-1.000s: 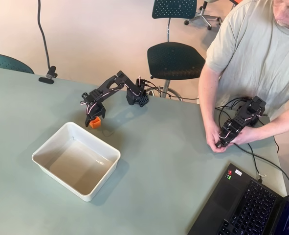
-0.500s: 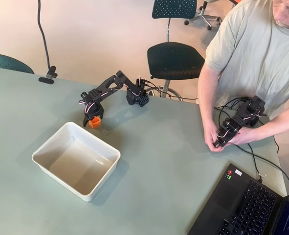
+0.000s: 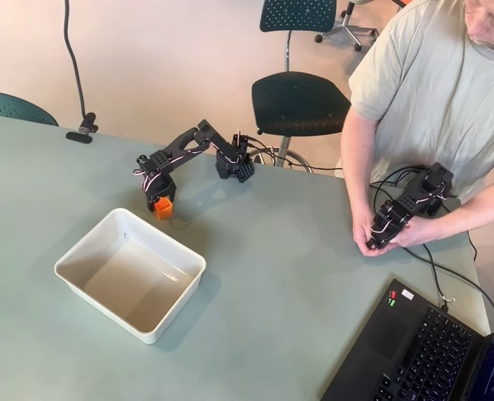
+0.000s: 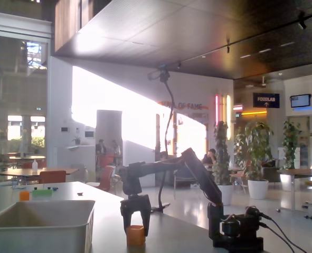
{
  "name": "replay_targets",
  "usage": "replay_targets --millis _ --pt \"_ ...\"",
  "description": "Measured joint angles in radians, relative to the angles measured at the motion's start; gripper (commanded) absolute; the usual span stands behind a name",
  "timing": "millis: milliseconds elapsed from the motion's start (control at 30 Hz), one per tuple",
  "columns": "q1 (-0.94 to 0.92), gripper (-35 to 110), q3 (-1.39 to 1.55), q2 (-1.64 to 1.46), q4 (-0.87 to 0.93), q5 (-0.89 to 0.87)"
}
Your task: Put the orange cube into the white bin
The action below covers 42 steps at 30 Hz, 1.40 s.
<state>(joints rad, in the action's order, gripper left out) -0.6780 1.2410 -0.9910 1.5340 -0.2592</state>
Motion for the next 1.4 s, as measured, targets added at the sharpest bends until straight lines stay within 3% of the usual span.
replay_targets --millis 833,1400 --pt "0.000 31 0.000 0.000 -0.032 0.000" --pt "-0.135 31 0.000 -0.044 -0.115 0.000"
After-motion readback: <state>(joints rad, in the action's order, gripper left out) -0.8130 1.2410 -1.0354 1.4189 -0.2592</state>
